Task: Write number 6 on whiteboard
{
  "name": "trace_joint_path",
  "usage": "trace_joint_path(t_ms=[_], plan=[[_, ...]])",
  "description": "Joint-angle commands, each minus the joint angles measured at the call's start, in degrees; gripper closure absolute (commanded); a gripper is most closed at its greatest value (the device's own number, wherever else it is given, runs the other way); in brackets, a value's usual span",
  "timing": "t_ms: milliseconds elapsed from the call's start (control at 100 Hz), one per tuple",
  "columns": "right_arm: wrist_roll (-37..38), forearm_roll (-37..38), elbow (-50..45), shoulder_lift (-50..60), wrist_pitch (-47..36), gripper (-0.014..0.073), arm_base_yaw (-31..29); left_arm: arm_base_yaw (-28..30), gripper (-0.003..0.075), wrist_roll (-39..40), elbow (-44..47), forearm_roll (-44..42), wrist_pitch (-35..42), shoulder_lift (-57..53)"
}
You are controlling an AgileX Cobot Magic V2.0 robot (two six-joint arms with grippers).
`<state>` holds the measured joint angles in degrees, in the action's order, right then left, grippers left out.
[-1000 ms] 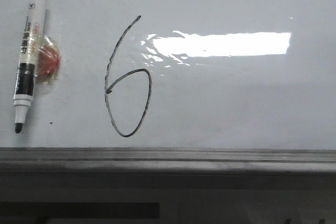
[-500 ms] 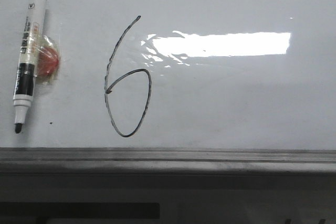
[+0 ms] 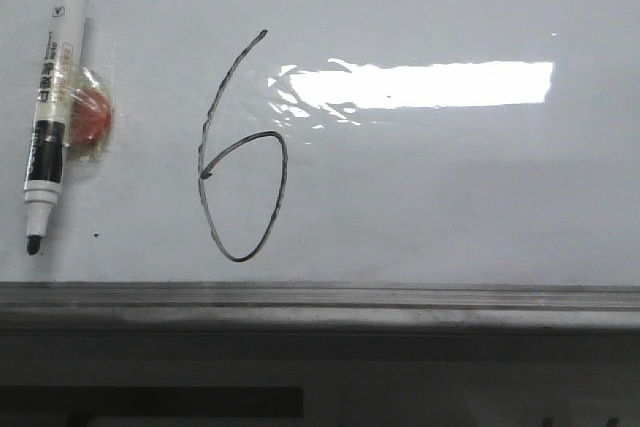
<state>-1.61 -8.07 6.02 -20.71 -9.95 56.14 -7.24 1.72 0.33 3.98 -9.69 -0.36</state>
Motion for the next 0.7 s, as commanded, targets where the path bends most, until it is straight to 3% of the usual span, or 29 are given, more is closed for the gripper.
trace_joint_path(t_ms=[0,240,690], plan=[[-0.5,0.7,1.5,-0.2,-4.8,0.0657,-0.2,2.1,0.0739,0.4,2.5,-0.1,1.2,-1.8],[-0.5,0.7,1.5,-0.2,-4.8,0.0657,-0.2,7.1,0.0739,0.4,2.5,-1.6,-6.8,-1.8],[-0.5,0.7,1.5,-0.2,-4.8,0.0657,-0.2,7.1,0.0739,0.5,2.5,-1.3,-6.9,-1.8]])
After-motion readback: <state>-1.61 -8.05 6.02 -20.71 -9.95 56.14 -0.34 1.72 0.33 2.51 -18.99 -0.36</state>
